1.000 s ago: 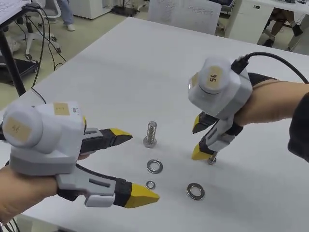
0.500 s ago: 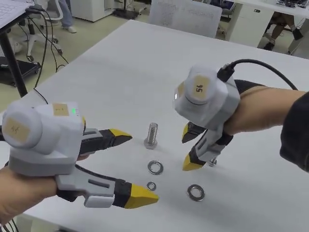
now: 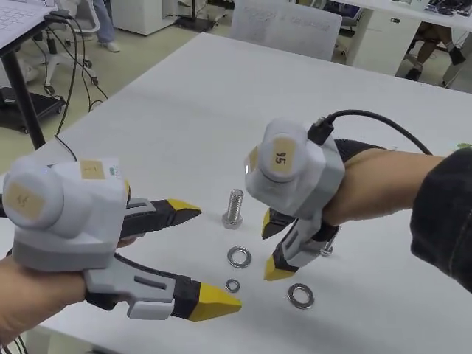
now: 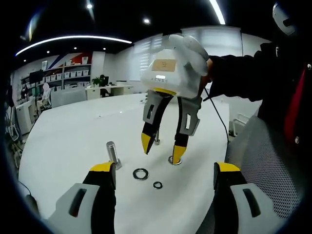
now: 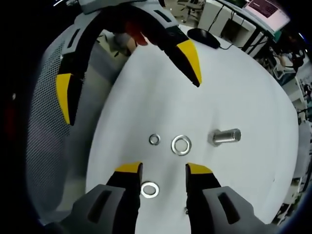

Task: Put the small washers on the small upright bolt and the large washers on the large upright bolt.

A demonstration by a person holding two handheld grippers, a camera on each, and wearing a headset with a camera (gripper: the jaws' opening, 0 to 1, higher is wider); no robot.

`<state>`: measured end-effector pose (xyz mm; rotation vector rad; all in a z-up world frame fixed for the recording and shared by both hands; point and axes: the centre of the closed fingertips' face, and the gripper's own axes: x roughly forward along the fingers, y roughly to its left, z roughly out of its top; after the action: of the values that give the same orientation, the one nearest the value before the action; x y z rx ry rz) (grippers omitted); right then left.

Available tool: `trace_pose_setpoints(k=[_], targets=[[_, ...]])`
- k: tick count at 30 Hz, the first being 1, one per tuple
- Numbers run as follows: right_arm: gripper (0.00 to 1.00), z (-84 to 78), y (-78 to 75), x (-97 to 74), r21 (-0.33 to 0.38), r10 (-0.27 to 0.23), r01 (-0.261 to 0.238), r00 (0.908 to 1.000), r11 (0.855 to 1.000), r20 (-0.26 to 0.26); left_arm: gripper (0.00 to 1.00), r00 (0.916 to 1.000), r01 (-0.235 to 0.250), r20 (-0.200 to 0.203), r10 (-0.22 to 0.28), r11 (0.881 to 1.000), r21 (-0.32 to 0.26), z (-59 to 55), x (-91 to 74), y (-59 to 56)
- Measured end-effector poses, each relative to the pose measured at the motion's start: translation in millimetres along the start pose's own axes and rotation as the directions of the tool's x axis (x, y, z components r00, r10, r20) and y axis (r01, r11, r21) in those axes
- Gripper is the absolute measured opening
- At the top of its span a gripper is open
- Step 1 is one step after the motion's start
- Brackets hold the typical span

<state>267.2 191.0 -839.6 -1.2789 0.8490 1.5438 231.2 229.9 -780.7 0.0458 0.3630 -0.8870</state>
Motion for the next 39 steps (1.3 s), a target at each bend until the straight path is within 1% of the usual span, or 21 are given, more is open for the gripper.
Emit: trace_pose_setpoints(k=[11,13,21,28,33,39], targets=[[0.35,5.2,10.2,14.6,-0.008,0.04,-0.04,0.9992,0.999,-0.006,0.82,1.0,-0.003,0.001,0.003,1.0,-0.002,-1.2,-1.1,-1.4],[0.33,7.0,12.1,17.4,-0.014,0.048,-0.048,0.9988,0.999,-0.005,0.82,1.0,-0.004,0.0,0.004,1.0,-0.003,-1.9,-1.5,-1.4],[0.32,13.1,16.6,27.8,-0.011,0.077,-0.077,0.997,0.997,0.002,0.82,1.0,-0.006,0.002,0.006,1.0,-0.003,-1.2,-2.9,-2.1],[0.31,16.1,20.2,37.0,-0.011,0.095,-0.095,0.9955,0.995,0.0,0.82,1.0,-0.007,0.004,0.007,1.0,-0.003,-1.2,-3.1,-1.9],[0.31,21.0,20.4,41.5,-0.019,0.101,-0.101,0.9949,0.995,0.002,0.82,1.0,-0.008,0.003,0.008,1.0,-0.006,-3.1,-3.9,-1.9],[0.31,23.2,21.9,47.4,-0.032,0.108,-0.108,0.9942,0.994,-0.01,0.82,0.9999,-0.01,0.003,0.01,1.0,-0.008,-4.3,-4.6,-1.6]])
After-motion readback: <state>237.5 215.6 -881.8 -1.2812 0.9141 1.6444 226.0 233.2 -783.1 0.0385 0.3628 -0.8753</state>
